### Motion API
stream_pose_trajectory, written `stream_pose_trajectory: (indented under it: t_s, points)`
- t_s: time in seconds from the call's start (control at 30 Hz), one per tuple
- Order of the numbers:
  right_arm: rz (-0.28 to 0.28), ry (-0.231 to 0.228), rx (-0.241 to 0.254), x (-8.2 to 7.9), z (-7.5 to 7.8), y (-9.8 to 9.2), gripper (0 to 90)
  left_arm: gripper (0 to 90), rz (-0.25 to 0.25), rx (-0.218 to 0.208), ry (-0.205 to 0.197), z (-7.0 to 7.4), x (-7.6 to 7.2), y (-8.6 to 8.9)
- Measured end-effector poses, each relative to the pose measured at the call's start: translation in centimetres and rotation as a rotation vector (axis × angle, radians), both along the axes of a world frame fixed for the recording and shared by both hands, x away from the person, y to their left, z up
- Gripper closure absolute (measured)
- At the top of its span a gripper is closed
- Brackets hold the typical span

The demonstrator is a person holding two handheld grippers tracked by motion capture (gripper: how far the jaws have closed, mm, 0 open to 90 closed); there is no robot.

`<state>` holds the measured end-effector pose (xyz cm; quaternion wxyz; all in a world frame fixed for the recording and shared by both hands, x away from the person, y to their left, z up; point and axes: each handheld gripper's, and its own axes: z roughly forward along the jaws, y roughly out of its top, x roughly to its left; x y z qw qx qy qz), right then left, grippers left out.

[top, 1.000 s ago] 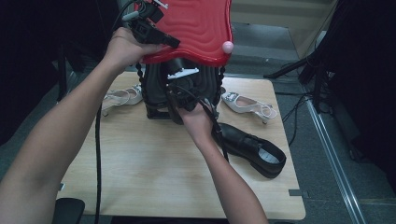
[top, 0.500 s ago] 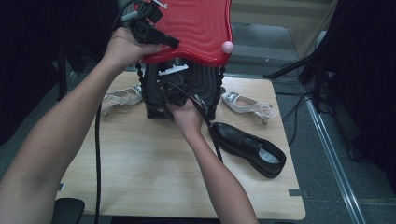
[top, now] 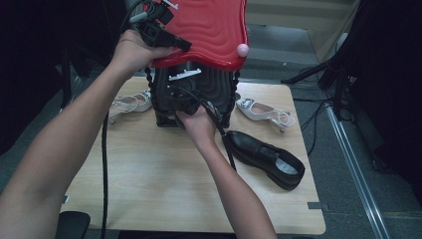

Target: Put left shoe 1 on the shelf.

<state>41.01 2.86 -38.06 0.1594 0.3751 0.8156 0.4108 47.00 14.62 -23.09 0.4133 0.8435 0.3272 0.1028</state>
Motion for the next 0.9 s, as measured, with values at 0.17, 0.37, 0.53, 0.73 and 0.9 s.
stream_pose_trajectory:
  t_s: [0.17, 0.37, 0.53, 0.73, 0.9]
  points:
    - [0.004, -0.003, 0.002, -0.7, 0.7, -0.7, 66.7, 90.0, 0.005, 0.002, 0.001, 0.0, 0.0, -0.1]
    - [0.012, 0.011, 0.070, -2.7, 1.9, -2.9, 76.8, 90.0, 0.007, 0.006, 0.004, 0.1, 0.0, -0.1]
    - [0.067, 0.036, 0.107, -4.6, 2.2, -4.6, 87.3, 90.0, 0.012, 0.007, 0.005, 0.1, 0.0, -0.1]
    - [0.096, 0.064, 0.092, -6.2, 0.7, -5.3, 90.0, 90.0, 0.012, 0.003, 0.005, 0.1, -0.1, -0.1]
    - [0.106, 0.058, 0.098, -7.0, -0.8, -6.2, 90.0, 90.0, 0.014, 0.003, 0.003, 0.0, -0.1, -0.1]
